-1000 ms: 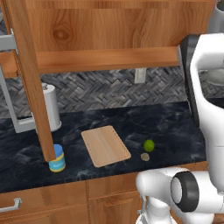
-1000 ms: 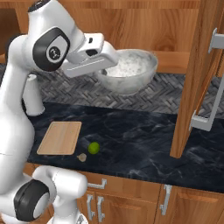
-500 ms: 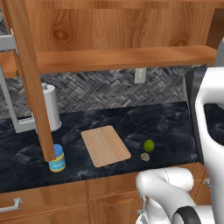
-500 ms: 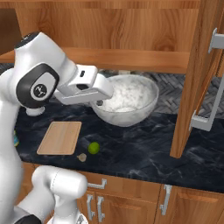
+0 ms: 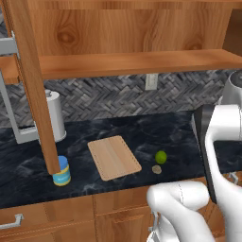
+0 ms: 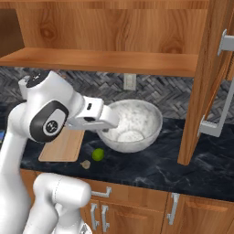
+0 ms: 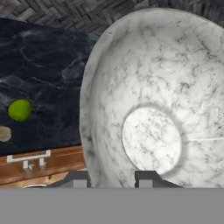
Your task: Open the cabinet. Place the bowl and condiment on the counter. Then place the lime and garlic on the cutting board.
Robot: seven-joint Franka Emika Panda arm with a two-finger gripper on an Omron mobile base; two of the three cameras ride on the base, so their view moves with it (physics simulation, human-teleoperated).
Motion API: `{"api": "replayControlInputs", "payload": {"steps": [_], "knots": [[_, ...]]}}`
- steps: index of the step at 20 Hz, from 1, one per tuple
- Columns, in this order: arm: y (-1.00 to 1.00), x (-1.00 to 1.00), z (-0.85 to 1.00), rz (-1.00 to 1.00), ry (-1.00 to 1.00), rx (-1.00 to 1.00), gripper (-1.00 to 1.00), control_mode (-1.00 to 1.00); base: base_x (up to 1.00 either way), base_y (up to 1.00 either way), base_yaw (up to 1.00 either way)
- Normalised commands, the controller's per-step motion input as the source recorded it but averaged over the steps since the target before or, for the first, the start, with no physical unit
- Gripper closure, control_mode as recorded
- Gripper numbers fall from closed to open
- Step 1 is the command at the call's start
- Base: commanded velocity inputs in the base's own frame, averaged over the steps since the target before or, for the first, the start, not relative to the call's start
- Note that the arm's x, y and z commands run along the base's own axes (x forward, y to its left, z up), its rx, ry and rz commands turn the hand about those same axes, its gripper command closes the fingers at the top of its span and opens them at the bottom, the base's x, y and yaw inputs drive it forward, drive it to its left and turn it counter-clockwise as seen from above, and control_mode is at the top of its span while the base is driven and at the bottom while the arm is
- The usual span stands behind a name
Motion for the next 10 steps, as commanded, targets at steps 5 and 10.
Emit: {"api": "replayControlInputs", "payload": {"steps": [5, 10], "knots": [[-0.12, 0.36, -0.41, 0.00, -0.01, 0.00, 1.00, -1.00, 0.00, 0.00, 0.00], [-0.05, 0.51, -0.26, 0.01, 0.00, 0.00, 1.00, -1.00, 0.00, 0.00, 0.00]]}}
